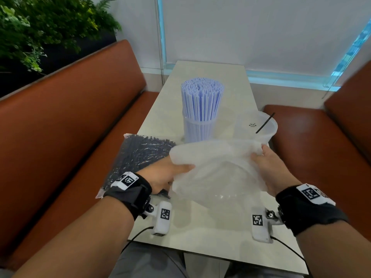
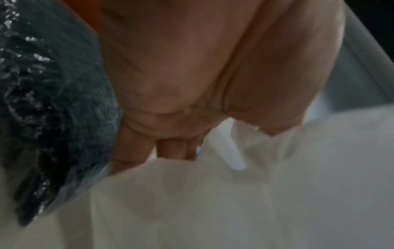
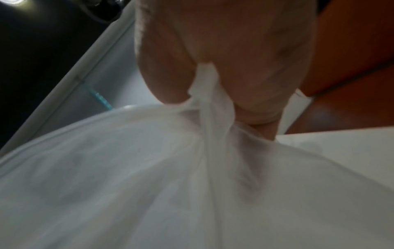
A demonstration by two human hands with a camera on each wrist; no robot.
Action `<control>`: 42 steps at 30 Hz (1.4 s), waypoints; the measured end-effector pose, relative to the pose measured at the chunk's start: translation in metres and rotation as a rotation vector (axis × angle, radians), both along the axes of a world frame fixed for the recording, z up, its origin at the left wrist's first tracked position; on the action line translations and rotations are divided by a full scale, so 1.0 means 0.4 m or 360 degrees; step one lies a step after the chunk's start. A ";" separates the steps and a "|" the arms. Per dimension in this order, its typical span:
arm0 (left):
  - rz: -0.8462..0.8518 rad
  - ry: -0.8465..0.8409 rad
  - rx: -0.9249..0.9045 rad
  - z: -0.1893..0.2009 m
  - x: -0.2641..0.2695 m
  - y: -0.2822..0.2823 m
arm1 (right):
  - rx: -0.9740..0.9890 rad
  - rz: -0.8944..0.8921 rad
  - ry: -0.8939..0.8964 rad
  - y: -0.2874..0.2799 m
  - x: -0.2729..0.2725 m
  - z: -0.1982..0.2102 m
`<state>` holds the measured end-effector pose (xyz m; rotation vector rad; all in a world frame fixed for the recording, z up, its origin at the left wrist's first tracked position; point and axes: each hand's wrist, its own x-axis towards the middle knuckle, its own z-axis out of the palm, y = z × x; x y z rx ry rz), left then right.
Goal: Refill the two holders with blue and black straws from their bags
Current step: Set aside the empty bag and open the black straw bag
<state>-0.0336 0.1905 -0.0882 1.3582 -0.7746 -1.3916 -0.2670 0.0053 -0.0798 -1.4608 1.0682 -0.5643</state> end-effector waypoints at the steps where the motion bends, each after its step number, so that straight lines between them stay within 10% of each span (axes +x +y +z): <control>1: -0.0080 -0.0077 -0.0118 -0.007 0.003 0.001 | -0.0130 0.0015 0.0171 -0.001 0.001 -0.011; 9: 0.0527 -0.1125 0.0165 -0.056 0.007 -0.022 | -0.0575 -0.0044 0.0920 0.032 -0.041 -0.150; 12: 0.0646 -0.1572 -0.0176 -0.046 -0.018 -0.053 | -0.0637 0.0004 0.1047 0.034 -0.049 -0.190; 17: -0.0525 -0.2203 0.0239 -0.129 -0.115 -0.105 | -0.0542 -0.0138 0.1103 0.035 -0.035 -0.213; 21: -0.0900 -0.2283 0.0498 -0.226 -0.143 -0.088 | -0.1129 -0.0088 0.1128 0.060 -0.024 -0.184; 25: -0.0988 -0.2338 0.0558 -0.263 -0.145 -0.073 | -0.1587 0.0621 0.1426 0.151 0.024 -0.199; 33: -0.1054 -0.2347 0.0581 -0.277 -0.144 -0.068 | -0.0891 0.1148 0.1784 0.123 0.007 -0.282; 42: -0.1023 -0.2264 0.0587 -0.291 -0.096 -0.040 | -0.0826 0.1213 0.1743 0.103 -0.019 -0.302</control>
